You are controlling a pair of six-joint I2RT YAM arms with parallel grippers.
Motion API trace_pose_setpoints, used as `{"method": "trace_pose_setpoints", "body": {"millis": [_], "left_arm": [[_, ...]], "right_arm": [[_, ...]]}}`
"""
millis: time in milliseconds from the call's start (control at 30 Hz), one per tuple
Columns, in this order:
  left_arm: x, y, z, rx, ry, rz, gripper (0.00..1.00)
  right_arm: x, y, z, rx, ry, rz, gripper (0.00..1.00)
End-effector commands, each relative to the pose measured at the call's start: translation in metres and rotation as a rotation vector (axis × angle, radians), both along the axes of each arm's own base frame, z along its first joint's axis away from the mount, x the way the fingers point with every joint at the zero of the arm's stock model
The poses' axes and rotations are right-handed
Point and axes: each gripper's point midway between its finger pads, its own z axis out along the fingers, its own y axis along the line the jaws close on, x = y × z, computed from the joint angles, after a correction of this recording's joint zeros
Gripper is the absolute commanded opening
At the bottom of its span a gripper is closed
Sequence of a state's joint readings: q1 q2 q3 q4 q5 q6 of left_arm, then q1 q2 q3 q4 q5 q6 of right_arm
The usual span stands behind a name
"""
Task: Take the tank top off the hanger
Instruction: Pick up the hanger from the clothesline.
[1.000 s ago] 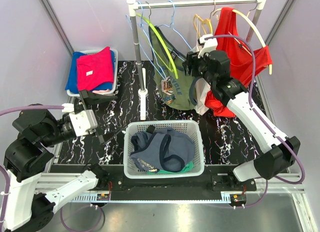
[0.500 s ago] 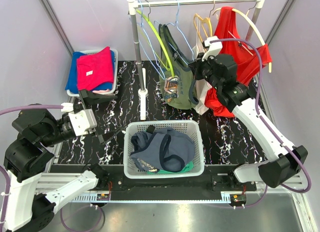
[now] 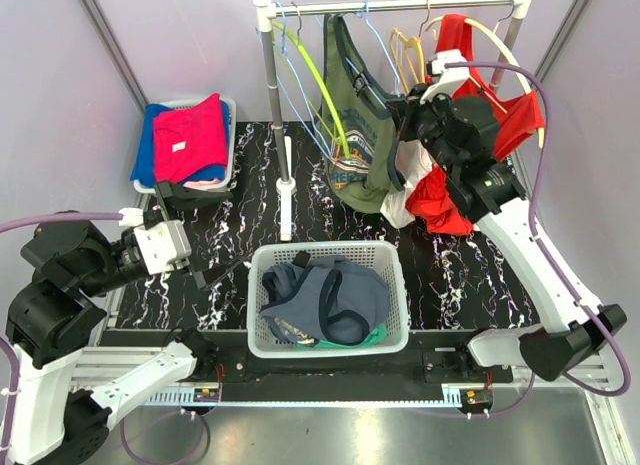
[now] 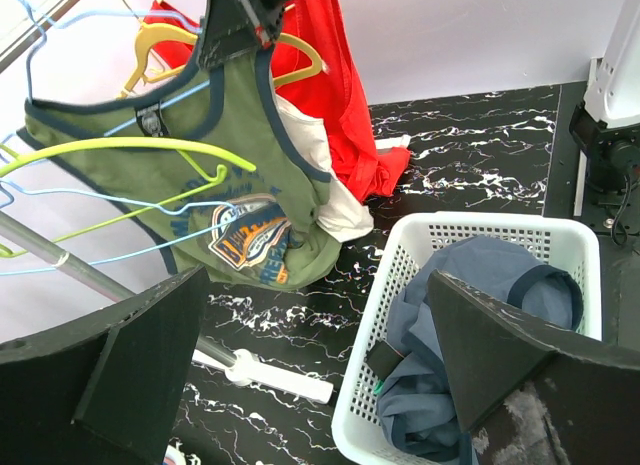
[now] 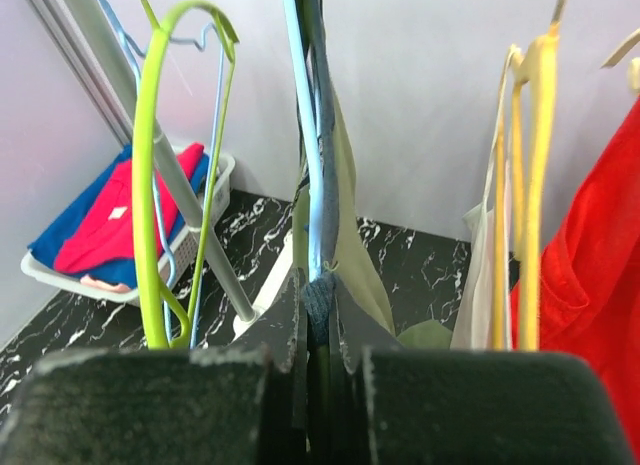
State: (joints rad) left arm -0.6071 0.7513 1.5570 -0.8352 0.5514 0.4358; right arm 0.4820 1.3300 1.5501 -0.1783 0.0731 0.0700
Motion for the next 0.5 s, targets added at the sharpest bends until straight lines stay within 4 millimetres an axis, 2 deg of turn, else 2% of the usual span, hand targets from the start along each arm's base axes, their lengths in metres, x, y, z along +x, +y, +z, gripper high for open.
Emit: {"method": "trace_pose_setpoints", "body": {"millis": [0, 67, 133, 167, 200, 267, 300, 367, 400, 433, 467], "left_arm": [[-0.003, -0.002, 0.011, -0.037, -0.03, -0.018, 0.99], [-0.004, -0.002, 0.011, -0.038, -0.031, -0.021, 0.99], [-0.003, -0.003, 0.011, -0.037, -0.028, -0.021, 0.99], [-0.001, -0.003, 0.011, -0.037, -0.028, -0.02, 0.99], [-0.001, -0.003, 0.012, -0.04, -0.026, -0.018, 0.99], [-0.001, -0.004, 0.012, -0.042, -0.024, -0.02, 0.99], [-0.001, -0.004, 0.011, -0.043, -0.023, -0.021, 0.99], [-0.001, -0.004, 0.013, -0.046, -0.025, -0.023, 0.99], [-0.001, -0.005, 0.012, -0.045, -0.023, -0.024, 0.99], [-0.001, -0.005, 0.012, -0.046, -0.021, -0.026, 0.99], [-0.001, -0.005, 0.013, -0.048, -0.022, -0.027, 0.99]], "right_arm": [[-0.036, -0.03, 0.075, 0.107, -0.189, -0.051, 0.0], [-0.046, -0.035, 0.073, 0.096, -0.179, -0.05, 0.0], [-0.065, -0.043, 0.084, 0.098, -0.198, -0.041, 0.0], [-0.072, -0.045, 0.077, 0.076, -0.164, -0.031, 0.0], [-0.086, -0.05, 0.092, 0.082, -0.181, -0.02, 0.0], [-0.1, -0.055, 0.091, 0.062, -0.146, -0.01, 0.0], [-0.116, -0.062, 0.106, 0.08, -0.181, -0.004, 0.0], [-0.131, -0.07, 0.115, 0.081, -0.195, -0.004, 0.0], [-0.147, -0.077, 0.135, 0.102, -0.238, 0.002, 0.0], [-0.153, -0.079, 0.14, 0.106, -0.241, 0.007, 0.0], [-0.167, -0.085, 0.158, 0.132, -0.282, 0.015, 0.0]]}}
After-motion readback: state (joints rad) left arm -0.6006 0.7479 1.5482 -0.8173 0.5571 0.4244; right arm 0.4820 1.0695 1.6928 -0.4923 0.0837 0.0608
